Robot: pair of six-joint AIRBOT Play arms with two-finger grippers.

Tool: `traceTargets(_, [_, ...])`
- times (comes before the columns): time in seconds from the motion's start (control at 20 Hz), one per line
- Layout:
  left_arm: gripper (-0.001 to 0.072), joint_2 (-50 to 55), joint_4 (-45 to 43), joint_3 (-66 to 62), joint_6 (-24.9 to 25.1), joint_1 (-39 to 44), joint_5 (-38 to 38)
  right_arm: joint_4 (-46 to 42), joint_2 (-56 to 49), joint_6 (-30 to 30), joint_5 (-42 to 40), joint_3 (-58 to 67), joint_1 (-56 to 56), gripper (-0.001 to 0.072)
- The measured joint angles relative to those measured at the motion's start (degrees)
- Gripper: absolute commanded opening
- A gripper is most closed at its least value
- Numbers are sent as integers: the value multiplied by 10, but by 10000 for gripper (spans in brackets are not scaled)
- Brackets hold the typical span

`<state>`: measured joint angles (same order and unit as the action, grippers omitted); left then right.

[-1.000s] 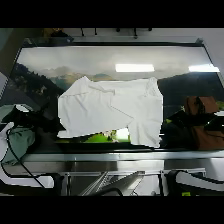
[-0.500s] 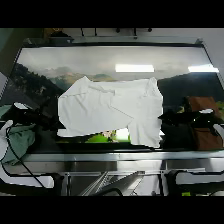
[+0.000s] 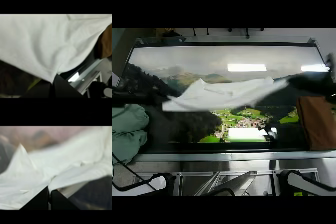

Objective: Fold the shirts.

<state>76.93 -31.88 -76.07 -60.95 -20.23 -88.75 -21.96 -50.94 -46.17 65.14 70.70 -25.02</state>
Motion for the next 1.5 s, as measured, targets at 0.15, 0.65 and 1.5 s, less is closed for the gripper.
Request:
traceTargets(0.15, [7, -66, 154, -155, 0, -2, -9, 32, 103, 11, -26, 114, -19, 26])
traceTargets(0.65, [7, -227, 286, -368, -35, -282, 45, -35, 231, 20, -144, 270, -32, 26])
traceTargets(1.5, [7, 276, -118, -179, -48, 90, 186, 44, -338, 34, -77, 171, 30, 26])
